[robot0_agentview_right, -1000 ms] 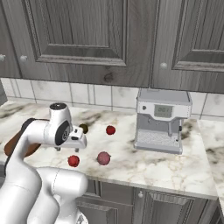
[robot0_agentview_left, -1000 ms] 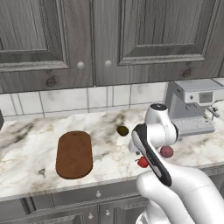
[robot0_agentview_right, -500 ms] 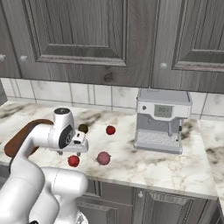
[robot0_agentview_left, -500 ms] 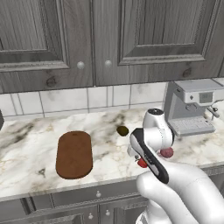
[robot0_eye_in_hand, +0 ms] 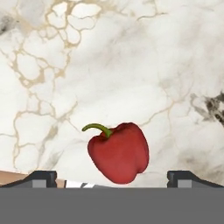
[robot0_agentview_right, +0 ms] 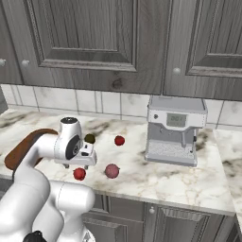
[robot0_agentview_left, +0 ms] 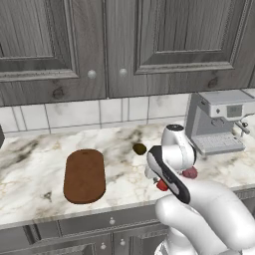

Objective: Place the avocado, onion, tomato, and bell pepper on the cutting board.

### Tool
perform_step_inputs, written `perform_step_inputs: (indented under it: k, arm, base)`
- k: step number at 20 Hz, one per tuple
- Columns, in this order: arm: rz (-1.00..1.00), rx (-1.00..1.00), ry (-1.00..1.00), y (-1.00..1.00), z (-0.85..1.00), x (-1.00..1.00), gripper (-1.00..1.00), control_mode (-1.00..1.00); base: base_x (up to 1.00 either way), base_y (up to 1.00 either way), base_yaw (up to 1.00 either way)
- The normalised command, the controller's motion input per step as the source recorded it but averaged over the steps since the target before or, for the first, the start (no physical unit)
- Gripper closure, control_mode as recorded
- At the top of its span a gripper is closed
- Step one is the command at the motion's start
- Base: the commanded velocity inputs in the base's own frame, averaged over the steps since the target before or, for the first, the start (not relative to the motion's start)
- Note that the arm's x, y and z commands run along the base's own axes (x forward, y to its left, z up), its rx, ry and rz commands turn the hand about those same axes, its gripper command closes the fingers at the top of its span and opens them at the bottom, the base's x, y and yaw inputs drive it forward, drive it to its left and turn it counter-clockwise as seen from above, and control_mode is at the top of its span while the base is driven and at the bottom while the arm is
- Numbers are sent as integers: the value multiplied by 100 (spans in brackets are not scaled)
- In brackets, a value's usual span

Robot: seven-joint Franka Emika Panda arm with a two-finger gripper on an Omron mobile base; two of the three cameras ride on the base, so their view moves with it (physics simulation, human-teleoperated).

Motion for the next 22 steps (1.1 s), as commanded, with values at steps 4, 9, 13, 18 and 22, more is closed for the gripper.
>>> perform_step_inputs:
  k: [4,9,13,18,22]
  arm:
    - [0,0,0,-6,-28,0,-100,-100]
    - [0,0,1,-2,-36,0,-100,-100]
    - [0,0,1,0,-40,0,-100,-100]
    - [0,0,1,0,-42,0,-100,-100]
    - [0,0,0,0,-44,0,-100,-100]
  base:
    - [0,0,0]
    - [0,0,0]
    - [0,0,0]
    - [0,0,0]
    - [0,0,0]
